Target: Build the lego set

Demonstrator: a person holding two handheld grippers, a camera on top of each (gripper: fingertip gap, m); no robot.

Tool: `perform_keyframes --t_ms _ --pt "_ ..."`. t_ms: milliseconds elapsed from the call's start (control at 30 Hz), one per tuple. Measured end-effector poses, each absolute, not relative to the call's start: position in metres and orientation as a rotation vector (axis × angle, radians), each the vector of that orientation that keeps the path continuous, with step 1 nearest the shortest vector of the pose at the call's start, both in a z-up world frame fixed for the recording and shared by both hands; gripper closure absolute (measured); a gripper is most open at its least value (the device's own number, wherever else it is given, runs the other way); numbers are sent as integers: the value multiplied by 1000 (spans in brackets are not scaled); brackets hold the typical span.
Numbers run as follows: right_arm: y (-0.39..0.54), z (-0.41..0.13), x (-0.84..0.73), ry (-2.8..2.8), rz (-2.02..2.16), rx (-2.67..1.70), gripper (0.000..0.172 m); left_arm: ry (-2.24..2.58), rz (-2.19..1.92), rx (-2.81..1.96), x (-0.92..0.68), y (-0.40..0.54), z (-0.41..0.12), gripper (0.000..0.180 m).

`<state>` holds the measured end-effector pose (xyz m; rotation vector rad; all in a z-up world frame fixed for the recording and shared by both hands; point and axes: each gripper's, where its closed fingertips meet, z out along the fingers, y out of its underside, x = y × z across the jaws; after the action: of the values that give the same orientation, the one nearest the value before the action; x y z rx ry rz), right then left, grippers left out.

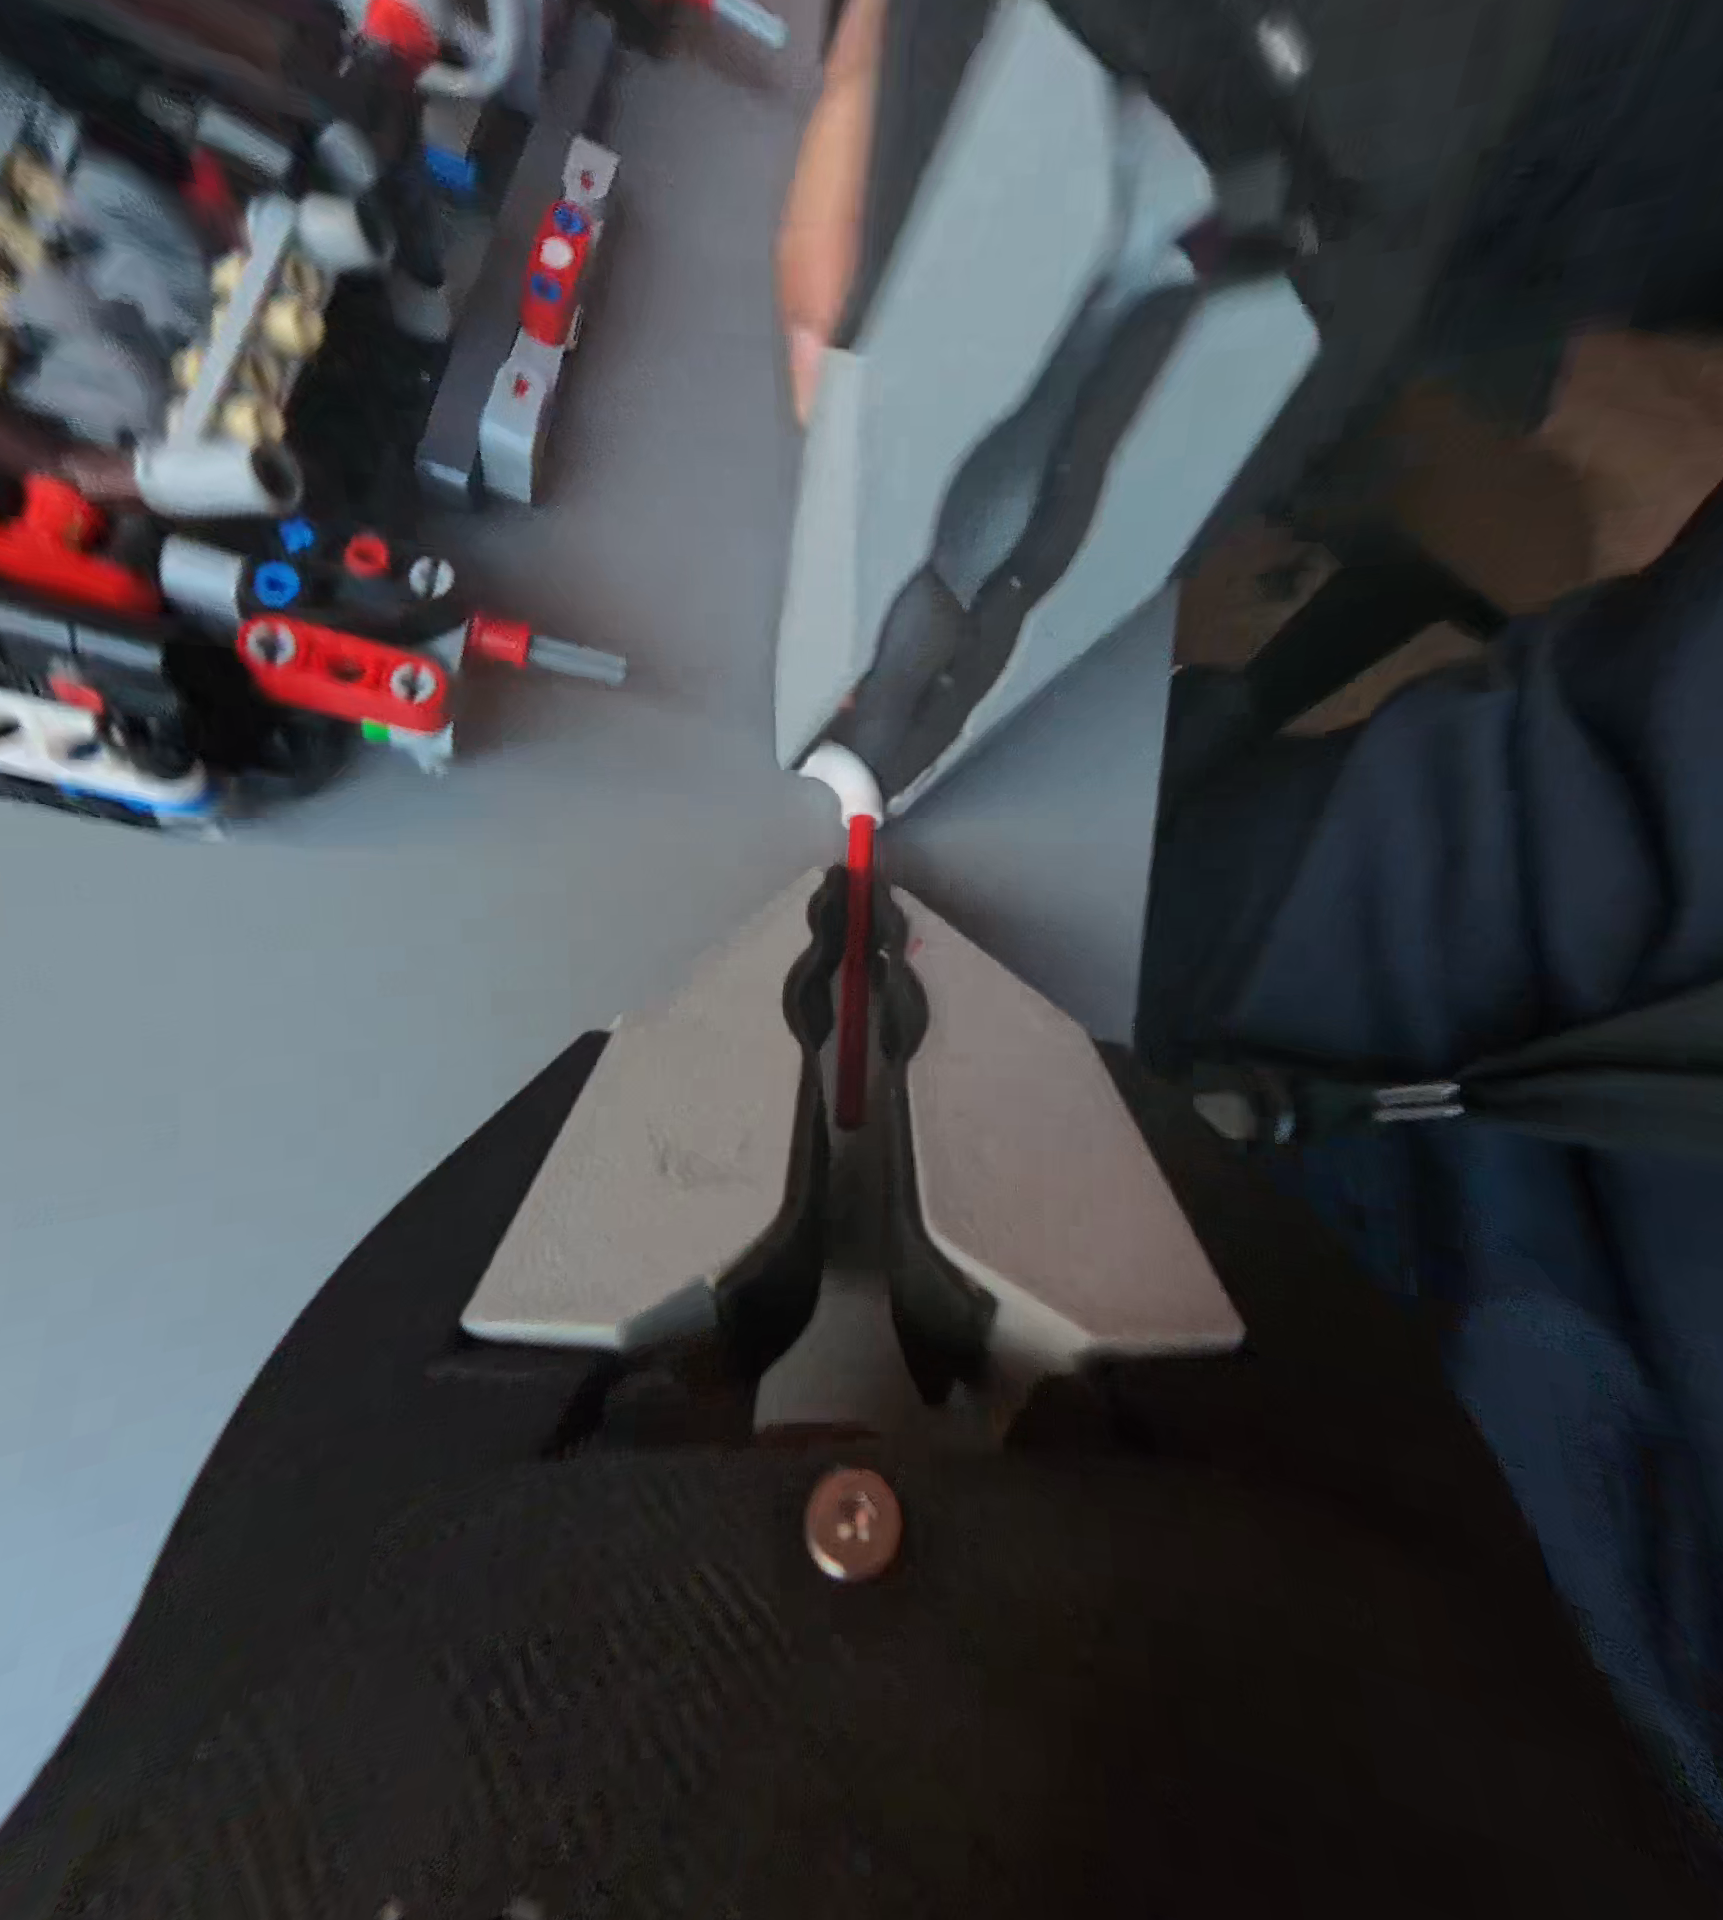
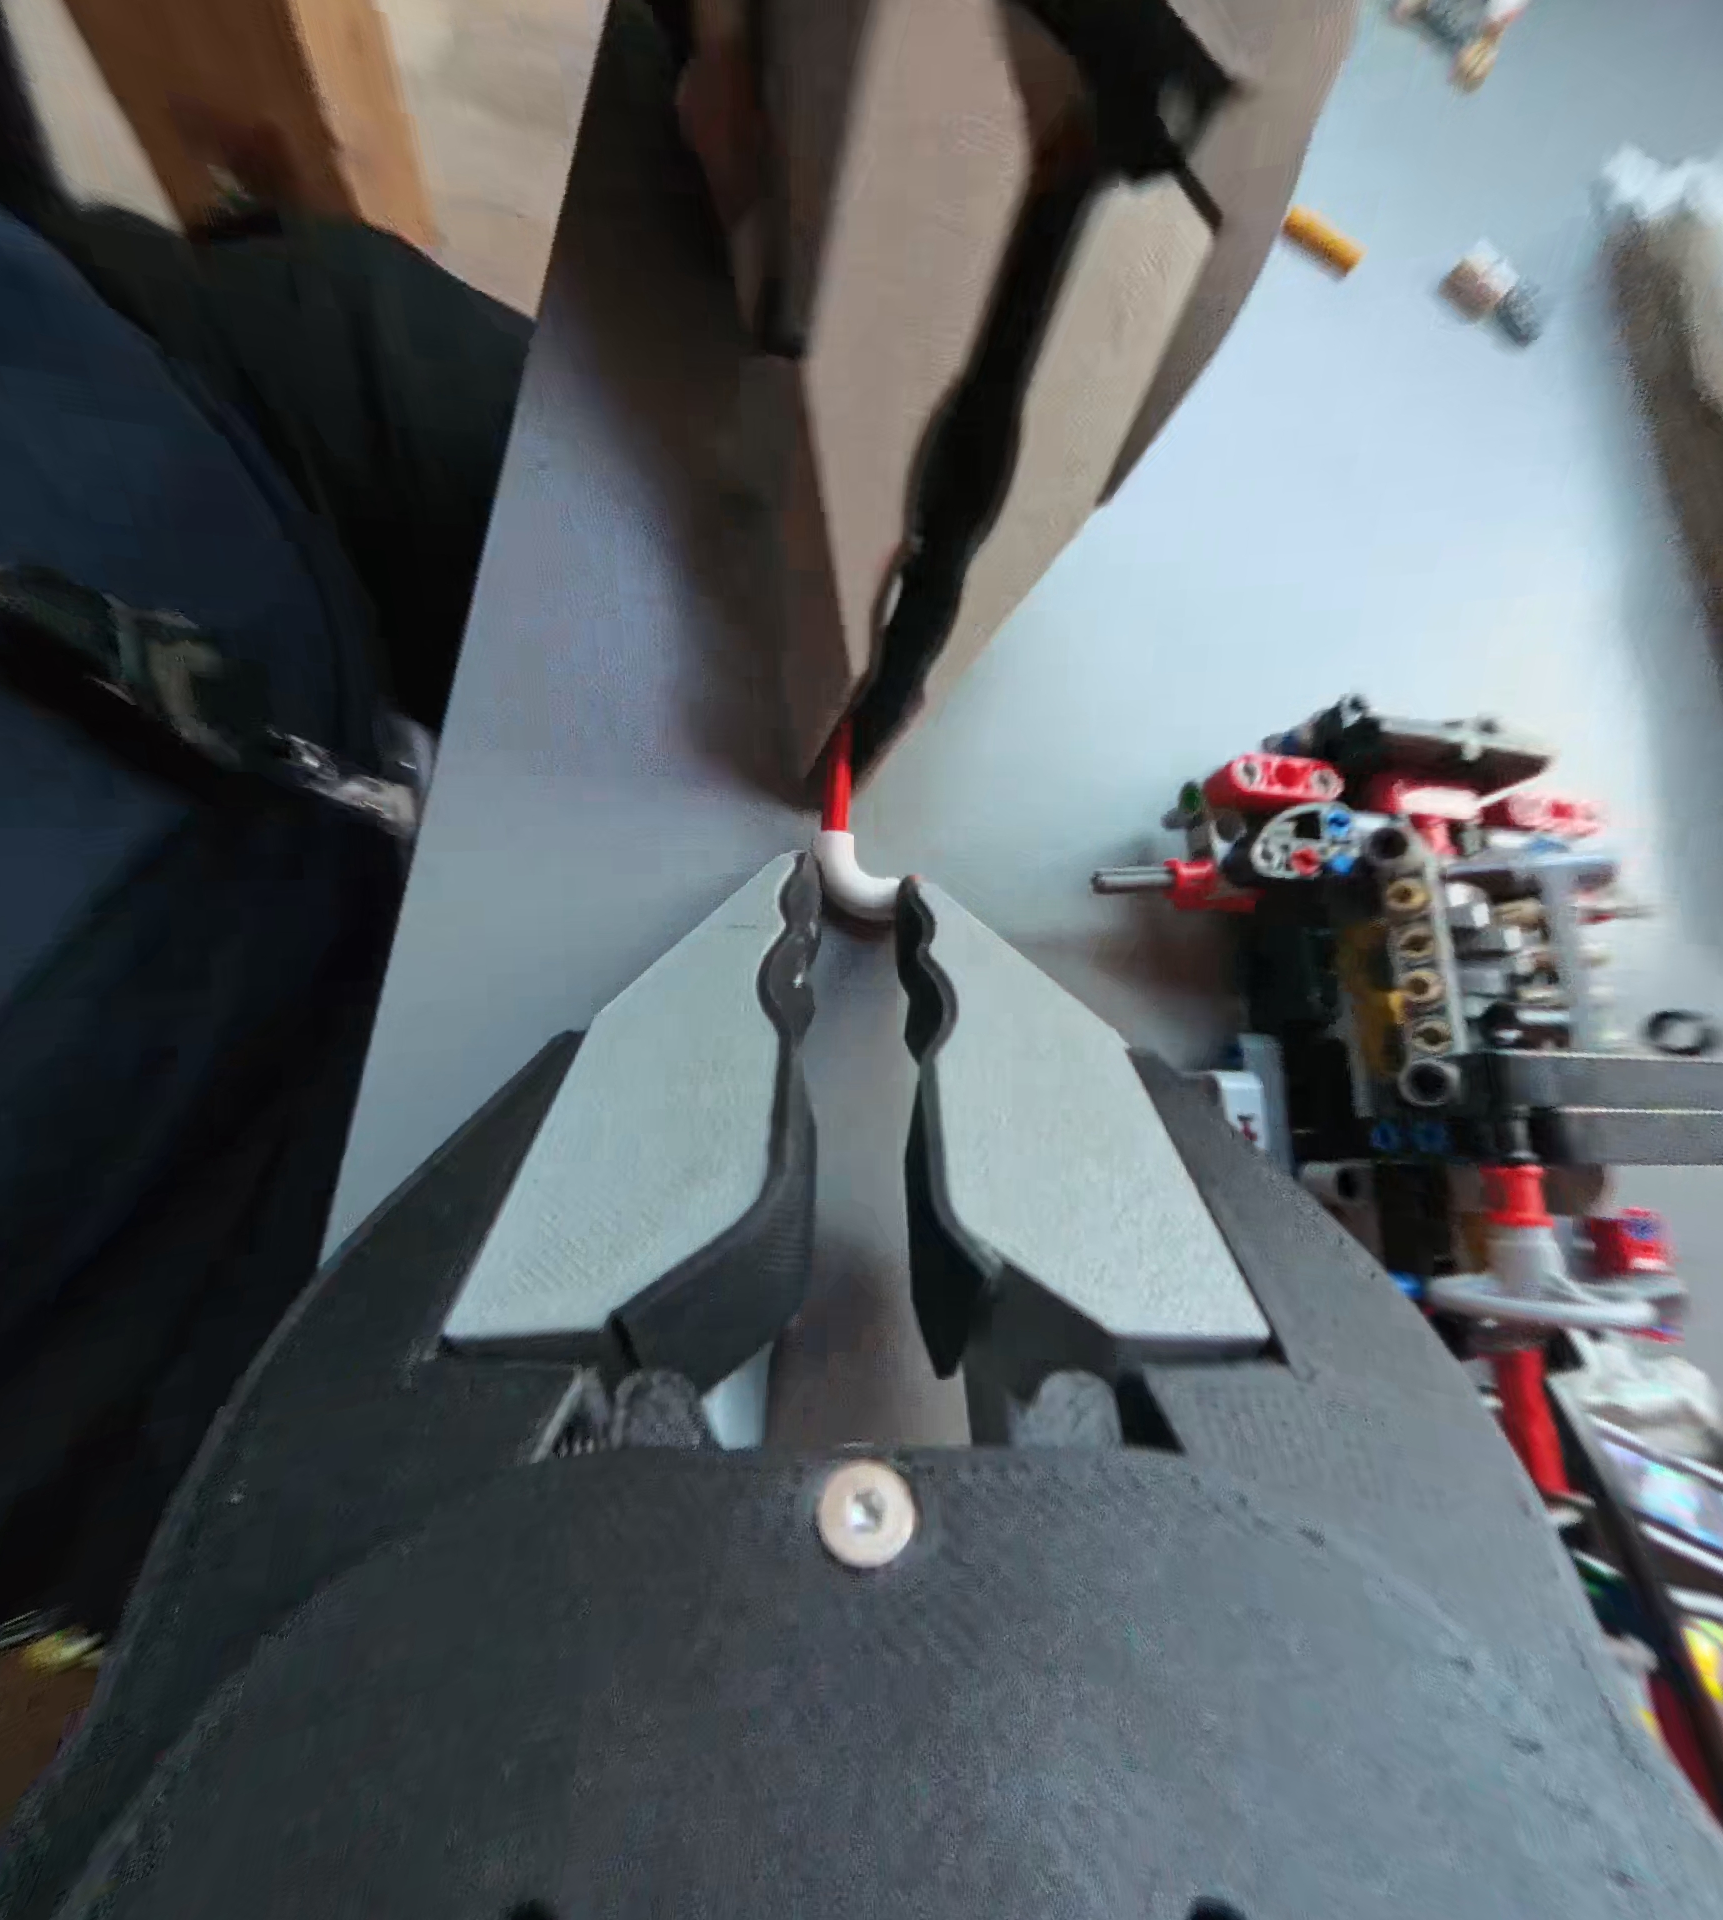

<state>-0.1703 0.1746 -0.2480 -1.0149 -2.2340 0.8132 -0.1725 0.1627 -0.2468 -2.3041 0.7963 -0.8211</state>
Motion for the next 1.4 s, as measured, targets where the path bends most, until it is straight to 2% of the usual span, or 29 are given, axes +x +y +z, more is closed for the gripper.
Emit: perform_keyframes --t_ms 133,200,333,433,633,700,733,867,933,1400 --pt "177 -248 -171 -2264 907 -1098 158 1006 -405 -2162 -174 167 -248 180" --pt "178 -248 -172 -2254 883 -1089 158 1006 -340 -2149 -174 168 -247 179" --pt "178 -248 -175 -2231 819 -1047 158 713 -666 -2303 -170 172 -247 180" --pt "179 -248 -175 -2219 789 -1033 158 797 -508 -2267 -169 175 -248 180" --pt "180 -248 -177 -2230 848 -1042 158 849 -572 -2272 -173 174 -247 178" --pt "185 -248 -178 -2207 807 -1023 159 884 -506 -2303 -184 171 -246 163" --pt "185 -248 -177 -2207 810 -1025 159 889 -489 -2314 -189 169 -245 161" --pt "186 -248 -176 -2208 812 -1032 159 857 -539 -2320 -192 161 -240 165" --pt "184 -248 -175 -2221 821 -1019 159 882 -498 -2317 -193 162 -243 178" --pt "184 -248 -172 -2251 865 -1023 159 969 -585 -2362 -190 159 -247 178"
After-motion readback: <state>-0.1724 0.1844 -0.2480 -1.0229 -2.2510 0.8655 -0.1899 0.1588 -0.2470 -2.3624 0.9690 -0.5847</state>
